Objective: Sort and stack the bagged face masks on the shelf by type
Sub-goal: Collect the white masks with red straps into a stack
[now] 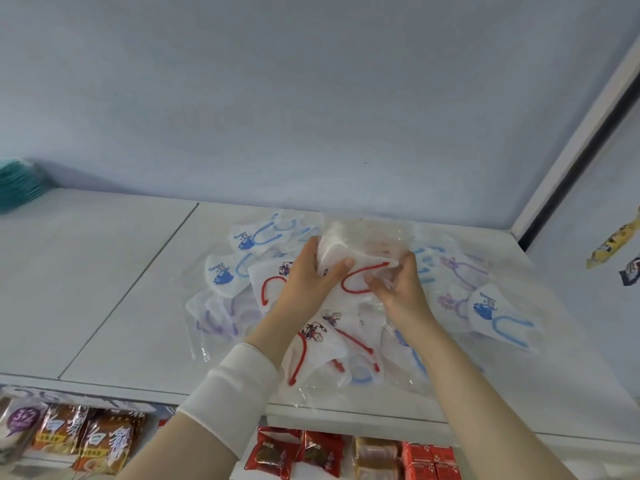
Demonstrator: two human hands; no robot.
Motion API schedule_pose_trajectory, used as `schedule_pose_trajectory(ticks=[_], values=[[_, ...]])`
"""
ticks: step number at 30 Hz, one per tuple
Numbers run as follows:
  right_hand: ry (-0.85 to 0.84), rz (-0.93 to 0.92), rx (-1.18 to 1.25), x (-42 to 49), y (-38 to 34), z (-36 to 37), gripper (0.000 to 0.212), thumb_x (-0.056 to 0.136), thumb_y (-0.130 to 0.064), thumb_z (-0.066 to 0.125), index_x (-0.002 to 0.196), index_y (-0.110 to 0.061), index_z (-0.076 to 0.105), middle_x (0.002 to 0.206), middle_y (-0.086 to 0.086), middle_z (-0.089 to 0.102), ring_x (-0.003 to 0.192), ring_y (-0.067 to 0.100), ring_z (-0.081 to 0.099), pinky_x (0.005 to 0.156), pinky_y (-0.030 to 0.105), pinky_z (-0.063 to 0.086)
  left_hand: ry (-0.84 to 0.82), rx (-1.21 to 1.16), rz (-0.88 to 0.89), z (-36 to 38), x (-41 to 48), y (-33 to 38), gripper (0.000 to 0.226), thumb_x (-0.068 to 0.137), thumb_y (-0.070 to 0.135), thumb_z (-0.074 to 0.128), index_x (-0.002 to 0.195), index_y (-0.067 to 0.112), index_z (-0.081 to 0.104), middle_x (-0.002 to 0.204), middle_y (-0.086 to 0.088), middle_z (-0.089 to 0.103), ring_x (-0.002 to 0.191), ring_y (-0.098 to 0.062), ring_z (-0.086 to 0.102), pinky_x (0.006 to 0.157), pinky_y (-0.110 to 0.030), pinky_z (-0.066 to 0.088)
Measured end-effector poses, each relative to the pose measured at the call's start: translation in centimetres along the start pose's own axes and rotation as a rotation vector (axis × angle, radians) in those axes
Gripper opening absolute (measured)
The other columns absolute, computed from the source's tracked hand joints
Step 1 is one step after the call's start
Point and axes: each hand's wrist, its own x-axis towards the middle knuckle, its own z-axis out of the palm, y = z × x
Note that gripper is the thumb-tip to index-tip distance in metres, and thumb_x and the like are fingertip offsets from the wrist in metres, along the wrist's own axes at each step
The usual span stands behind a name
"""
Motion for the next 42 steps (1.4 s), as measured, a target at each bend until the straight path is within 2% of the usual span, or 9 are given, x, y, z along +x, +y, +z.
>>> schedule_pose_trajectory(ticks=[4, 9, 13, 17, 21, 26, 30, 38, 42], values=[[-0.004, -0.051, -0.006, 2.0, -3.9, 0.3, 0.032, 0.082, -0.008, 0.068, 0.105, -0.021, 0.049, 0.106, 0.001, 0.063, 0.099, 0.013, 0.06, 0.085, 0.023, 0.048, 0.13, 0.038, 0.047, -2.3, 2.3, 2.2, 0.034, 0.08, 0.033, 0.072, 0.096, 0.007, 0.056, 0.089, -0.01, 0.064, 0.082, -0.021, 0.06, 0.078, -0.042, 0.051], [-0.153, 0.061, 0.155, 2.5, -6.6, 4.1, 0.024, 0.08, -0.024, 0.07, 0.102, -0.019, 0.064, 0.103, 0.0, 0.07, 0.099, 0.016, 0.066, 0.09, 0.032, 0.05, 0.172, -0.13, -0.079, -7.9, 3.4, 3.5, 0.013, 0.084, 0.026, 0.069, 0.086, 0.018, 0.058, 0.078, -0.002, 0.064, 0.071, -0.018, 0.061, 0.069, -0.035, 0.053], [-0.234, 0.156, 0.267, 2.3, -7.5, 11.0, 0.02, 0.079, -0.014, 0.069, 0.098, -0.01, 0.067, 0.101, 0.011, 0.072, 0.097, 0.026, 0.068, 0.088, 0.037, 0.053, 0.201, -0.181, -0.179, -14.9, 2.1, 1.7, 0.044, 0.076, 0.033, 0.074, 0.103, 0.001, 0.061, 0.092, -0.015, 0.067, 0.082, -0.027, 0.063, 0.086, -0.047, 0.053], [-0.223, 0.203, 0.265, 1.7, -8.1, 20.3, 0.014, 0.078, -0.011, 0.071, 0.091, -0.007, 0.069, 0.093, 0.013, 0.071, 0.087, 0.029, 0.067, 0.085, 0.037, 0.052, 0.202, -0.151, -0.199, -24.0, 0.6, -1.0, 0.046, 0.078, 0.038, 0.07, 0.105, 0.002, 0.06, 0.088, -0.009, 0.066, 0.078, -0.023, 0.061, 0.077, -0.037, 0.052], [-0.22, 0.268, 0.241, 0.3, -8.2, 31.0, 0.014, 0.078, -0.009, 0.07, 0.092, -0.004, 0.069, 0.085, 0.01, 0.07, 0.079, 0.023, 0.064, 0.084, 0.035, 0.05, 0.292, -0.177, -0.243, -34.8, -1.6, -5.0, 0.025, 0.089, 0.026, 0.062, 0.108, 0.009, 0.057, 0.093, -0.006, 0.065, 0.078, -0.015, 0.065, 0.066, -0.025, 0.058], [-0.264, 0.394, 0.218, -1.1, -8.1, 41.3, 0.02, 0.079, -0.014, 0.071, 0.099, -0.009, 0.067, 0.091, 0.008, 0.072, 0.083, 0.022, 0.067, 0.081, 0.033, 0.054, 0.355, -0.141, -0.35, -44.3, -3.1, -9.3, 0.008, 0.088, 0.014, 0.064, 0.093, 0.01, 0.059, 0.082, -0.004, 0.064, 0.072, -0.015, 0.064, 0.063, -0.025, 0.058], [-0.33, 0.497, 0.284, -0.6, -7.7, 45.7, 0.003, 0.083, -0.012, 0.066, 0.087, -0.013, 0.065, 0.057, -0.007, 0.067, 0.049, 0.004, 0.06, 0.049, 0.017, 0.048, 0.411, -0.104, -0.428, -49.3, -2.8, -10.9, 0.006, 0.088, 0.016, 0.064, 0.089, 0.013, 0.06, 0.082, -0.004, 0.065, 0.075, -0.018, 0.064, 0.078, -0.037, 0.057], [-0.271, 0.416, 0.246, 0.3, -7.8, 56.2, 0.027, 0.079, -0.01, 0.071, 0.105, -0.002, 0.066, 0.086, 0.006, 0.067, 0.066, 0.01, 0.059, 0.056, 0.012, 0.047, 0.486, 0.062, -0.526, -58.4, -1.2, -14.0, 0.023, 0.085, 0.025, 0.068, 0.101, 0.01, 0.062, 0.084, -0.003, 0.063, 0.081, -0.022, 0.06, 0.082, -0.036, 0.053], [-0.169, 0.323, 0.137, 1.2, -9.5, 60.9, 0.015, 0.078, -0.013, 0.074, 0.09, -0.013, 0.065, 0.073, -0.001, 0.063, 0.062, 0.009, 0.056, 0.059, 0.016, 0.047, 0.411, 0.314, -0.554, -63.2, 1.3, -14.5, 0.021, 0.085, 0.032, 0.067, 0.075, 0.018, 0.054, 0.07, 0.001, 0.053, 0.07, -0.021, 0.051, 0.076, -0.032, 0.049]])
